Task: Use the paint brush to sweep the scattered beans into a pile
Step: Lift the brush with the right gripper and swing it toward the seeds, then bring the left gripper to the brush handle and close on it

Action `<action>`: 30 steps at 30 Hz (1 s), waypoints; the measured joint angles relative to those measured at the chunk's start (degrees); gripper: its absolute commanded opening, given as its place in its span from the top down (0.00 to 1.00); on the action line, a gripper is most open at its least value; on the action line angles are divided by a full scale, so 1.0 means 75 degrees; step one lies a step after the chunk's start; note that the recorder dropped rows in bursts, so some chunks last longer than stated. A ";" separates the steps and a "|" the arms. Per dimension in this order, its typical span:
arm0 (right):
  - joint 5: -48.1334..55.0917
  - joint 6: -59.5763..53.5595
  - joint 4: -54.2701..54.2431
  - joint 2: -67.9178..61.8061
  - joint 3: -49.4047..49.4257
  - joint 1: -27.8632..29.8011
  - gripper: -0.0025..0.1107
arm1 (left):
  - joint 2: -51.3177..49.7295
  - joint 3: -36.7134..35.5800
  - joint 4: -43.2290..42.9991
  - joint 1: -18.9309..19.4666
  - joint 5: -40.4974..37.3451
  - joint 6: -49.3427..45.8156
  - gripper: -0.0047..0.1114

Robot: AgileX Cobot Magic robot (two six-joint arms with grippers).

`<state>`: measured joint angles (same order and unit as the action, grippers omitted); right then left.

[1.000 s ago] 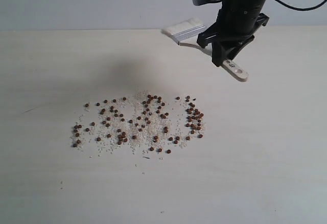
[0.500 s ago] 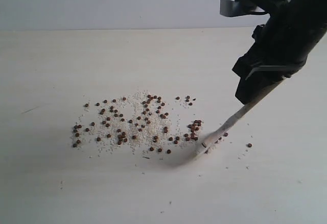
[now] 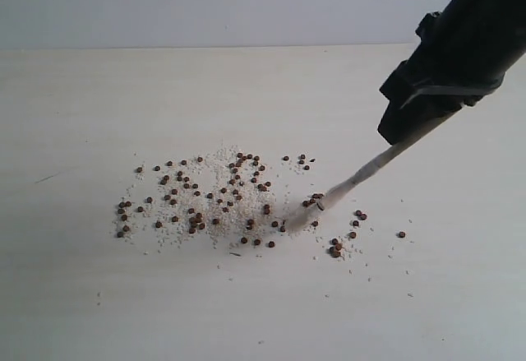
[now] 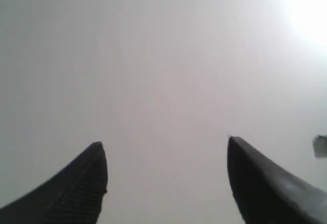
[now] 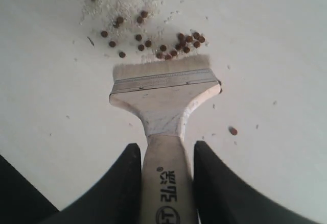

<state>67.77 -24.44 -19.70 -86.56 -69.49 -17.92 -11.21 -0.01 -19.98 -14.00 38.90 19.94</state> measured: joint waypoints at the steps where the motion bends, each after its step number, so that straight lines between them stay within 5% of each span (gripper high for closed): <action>1: 0.0000 0.0000 -0.0091 0.0000 -0.0078 0.0000 0.98 | -0.0302 0.0017 -0.0274 0.0000 0.0212 0.0044 0.35; 6: -0.0013 0.0000 -0.0859 0.0000 -0.0806 0.0000 0.98 | -0.3706 0.1288 -0.2917 0.0000 0.1203 0.0117 0.34; 13: 0.0119 0.0000 -0.1028 0.0000 -0.1190 0.0000 0.98 | -0.7349 0.2961 -0.4636 -0.0322 0.1275 0.0324 0.34; 24: 0.0143 -0.0033 -0.1007 0.0000 -0.1220 0.0000 0.98 | -1.0443 0.5336 -0.4713 -0.3130 -0.2028 -0.0881 0.34; 30: 0.0156 -0.0048 -0.0964 0.0000 -0.1220 0.0000 0.98 | -1.1078 0.6359 -0.4296 -0.3782 -0.2388 -0.1208 0.34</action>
<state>68.94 -24.80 -26.93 -86.56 -78.65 -17.92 -94.30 47.68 -52.20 -42.37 20.99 10.88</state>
